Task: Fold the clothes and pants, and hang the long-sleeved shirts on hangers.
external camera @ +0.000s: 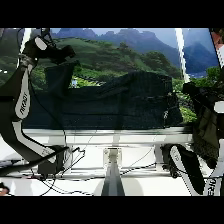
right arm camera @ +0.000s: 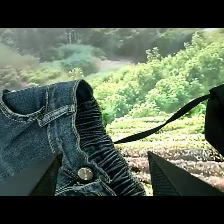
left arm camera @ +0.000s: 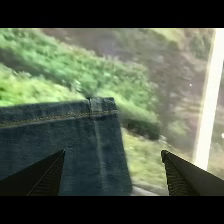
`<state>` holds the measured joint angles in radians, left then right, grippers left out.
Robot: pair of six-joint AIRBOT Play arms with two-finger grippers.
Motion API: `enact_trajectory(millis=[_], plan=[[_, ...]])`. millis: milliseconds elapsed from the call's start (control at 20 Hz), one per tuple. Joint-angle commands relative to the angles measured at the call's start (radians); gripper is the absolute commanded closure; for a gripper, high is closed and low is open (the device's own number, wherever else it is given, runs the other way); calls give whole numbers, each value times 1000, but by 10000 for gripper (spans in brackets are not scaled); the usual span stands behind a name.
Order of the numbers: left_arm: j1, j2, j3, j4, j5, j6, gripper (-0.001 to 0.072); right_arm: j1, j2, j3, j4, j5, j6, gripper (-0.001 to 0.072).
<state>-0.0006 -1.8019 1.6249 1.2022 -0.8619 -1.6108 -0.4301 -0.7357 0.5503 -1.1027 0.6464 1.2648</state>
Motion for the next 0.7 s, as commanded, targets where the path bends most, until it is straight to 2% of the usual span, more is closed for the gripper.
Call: enact_trajectory(millis=[0,250,450,650], plan=[[76,12,1,2,-36,41,21,1,0,0,0,-3,0,117],[296,12,1,1,-199,59,21,1,0,0,-1,-19,0,117],[398,-2,1,1,-241,176,21,1,-1,0,-2,-23,0,117],[399,-74,1,-12,-241,283,23,1,-1,0,-2,-39,0,117]])
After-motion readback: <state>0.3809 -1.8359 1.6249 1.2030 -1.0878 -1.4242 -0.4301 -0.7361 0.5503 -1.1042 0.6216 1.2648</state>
